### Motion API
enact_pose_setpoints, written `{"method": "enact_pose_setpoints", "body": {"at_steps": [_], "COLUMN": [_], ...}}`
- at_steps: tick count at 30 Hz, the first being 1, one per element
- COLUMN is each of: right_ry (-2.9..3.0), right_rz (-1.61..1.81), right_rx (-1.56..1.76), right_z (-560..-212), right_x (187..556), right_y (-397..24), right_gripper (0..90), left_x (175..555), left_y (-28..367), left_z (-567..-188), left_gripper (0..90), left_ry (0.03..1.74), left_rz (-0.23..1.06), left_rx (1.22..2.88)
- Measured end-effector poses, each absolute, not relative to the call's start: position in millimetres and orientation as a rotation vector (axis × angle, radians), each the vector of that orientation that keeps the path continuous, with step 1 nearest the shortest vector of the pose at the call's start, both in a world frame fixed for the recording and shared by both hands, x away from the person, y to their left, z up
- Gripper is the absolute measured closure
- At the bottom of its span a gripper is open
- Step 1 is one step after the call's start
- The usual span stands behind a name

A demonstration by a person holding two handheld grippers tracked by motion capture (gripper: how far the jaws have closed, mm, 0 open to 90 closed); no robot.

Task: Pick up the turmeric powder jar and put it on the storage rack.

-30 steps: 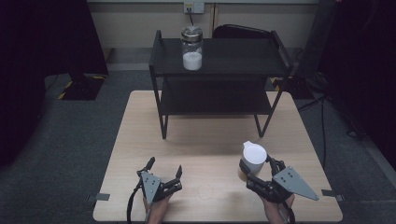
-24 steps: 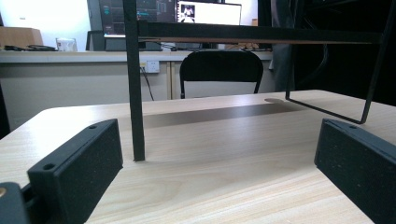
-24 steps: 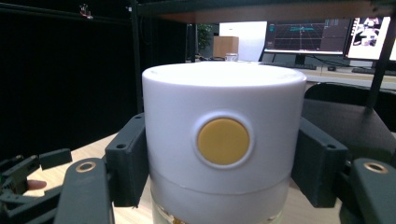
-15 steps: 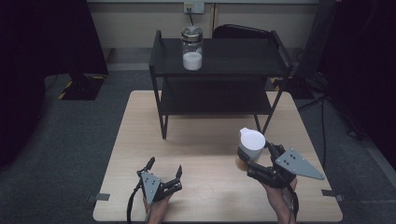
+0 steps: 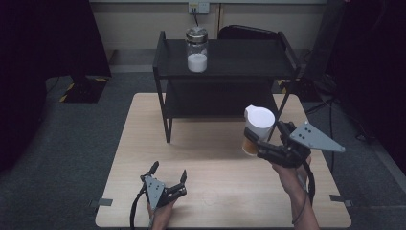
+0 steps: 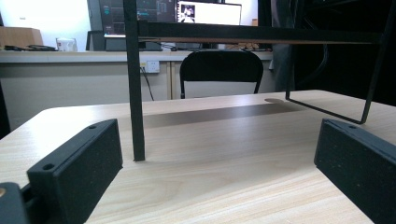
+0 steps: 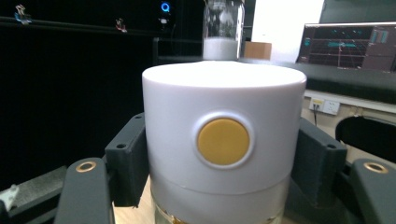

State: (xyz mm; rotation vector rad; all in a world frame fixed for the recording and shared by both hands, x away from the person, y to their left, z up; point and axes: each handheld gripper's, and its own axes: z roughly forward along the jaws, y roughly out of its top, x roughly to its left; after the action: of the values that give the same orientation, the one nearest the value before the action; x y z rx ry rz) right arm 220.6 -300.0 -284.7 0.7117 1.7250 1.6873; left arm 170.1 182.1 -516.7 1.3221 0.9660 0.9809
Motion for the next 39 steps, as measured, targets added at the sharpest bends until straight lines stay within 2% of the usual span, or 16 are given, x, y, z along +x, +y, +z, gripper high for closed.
{"method": "enact_pose_setpoints", "body": {"at_steps": [7, 15, 22, 39], "right_ry": [1.704, 1.665, 1.598, 1.572], "right_rz": [1.722, 1.746, 1.726, 1.601], "right_rx": [0.685, 0.655, 0.710, 0.922], "right_z": [-261.1, -217.3, -187.3, -167.5], "right_x": [240.3, 265.9, 296.1, 374.9], "right_y": [-304.8, -305.9, -289.1, -241.8], "right_gripper": [30.6, 30.6, 30.6, 30.6], "left_x": [170.0, 169.9, 169.7, 169.6], "left_y": [182.0, 181.4, 181.0, 180.6], "left_z": [-516.6, -516.5, -516.4, -516.4], "left_gripper": [0.4, 0.5, 0.5, 0.6], "left_ry": [0.967, 0.969, 0.971, 0.974], "left_rz": [0.983, 0.985, 0.987, 0.989], "left_rx": [1.323, 1.322, 1.322, 1.321]}}
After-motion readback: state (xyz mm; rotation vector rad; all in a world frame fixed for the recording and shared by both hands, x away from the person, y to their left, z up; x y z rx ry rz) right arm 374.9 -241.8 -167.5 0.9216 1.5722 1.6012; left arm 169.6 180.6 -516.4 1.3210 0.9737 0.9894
